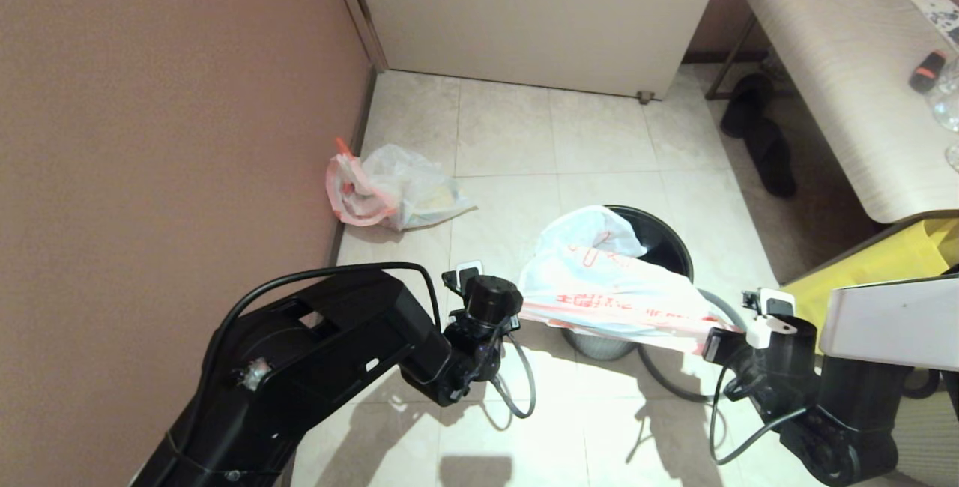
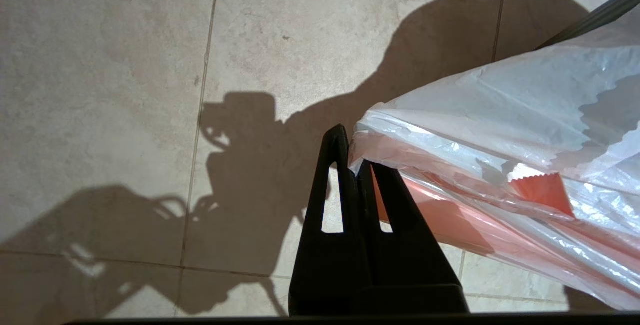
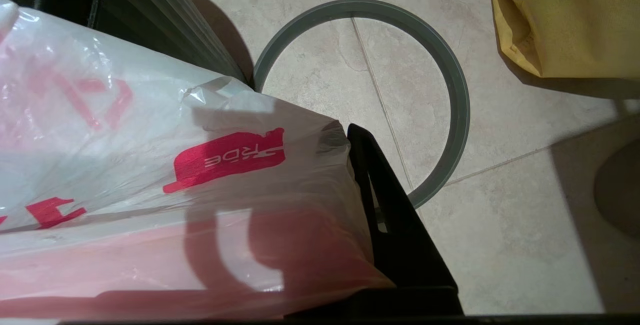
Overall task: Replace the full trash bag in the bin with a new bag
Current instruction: Put the new garbage bag on the trash can
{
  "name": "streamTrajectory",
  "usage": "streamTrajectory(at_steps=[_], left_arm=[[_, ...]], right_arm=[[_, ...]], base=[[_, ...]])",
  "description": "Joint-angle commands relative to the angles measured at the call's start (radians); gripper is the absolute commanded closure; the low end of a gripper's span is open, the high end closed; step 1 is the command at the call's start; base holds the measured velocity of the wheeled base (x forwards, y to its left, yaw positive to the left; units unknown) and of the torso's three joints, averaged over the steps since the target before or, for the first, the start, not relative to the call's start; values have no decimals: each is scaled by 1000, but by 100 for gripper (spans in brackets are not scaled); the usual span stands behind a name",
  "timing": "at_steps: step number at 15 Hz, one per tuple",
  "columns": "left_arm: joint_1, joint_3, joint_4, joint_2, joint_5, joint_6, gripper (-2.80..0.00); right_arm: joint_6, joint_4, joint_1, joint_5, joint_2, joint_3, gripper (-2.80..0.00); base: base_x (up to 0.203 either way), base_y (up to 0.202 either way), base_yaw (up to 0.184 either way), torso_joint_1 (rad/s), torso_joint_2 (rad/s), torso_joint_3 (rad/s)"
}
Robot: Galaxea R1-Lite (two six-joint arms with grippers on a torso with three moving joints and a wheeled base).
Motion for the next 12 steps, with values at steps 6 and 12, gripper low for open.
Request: streamTrajectory(at_steps=[6, 12], left_arm=[[-25, 41, -7, -29, 1, -4, 0], [-61, 132, -12, -84, -28, -2, -280]], right_arm=[[-2, -19, 32, -9, -26, 29, 0], [-2, -24, 70, 43, -64, 137, 0]], base=[[0, 0, 0, 0, 0, 0], [0, 0, 0, 0, 0, 0]])
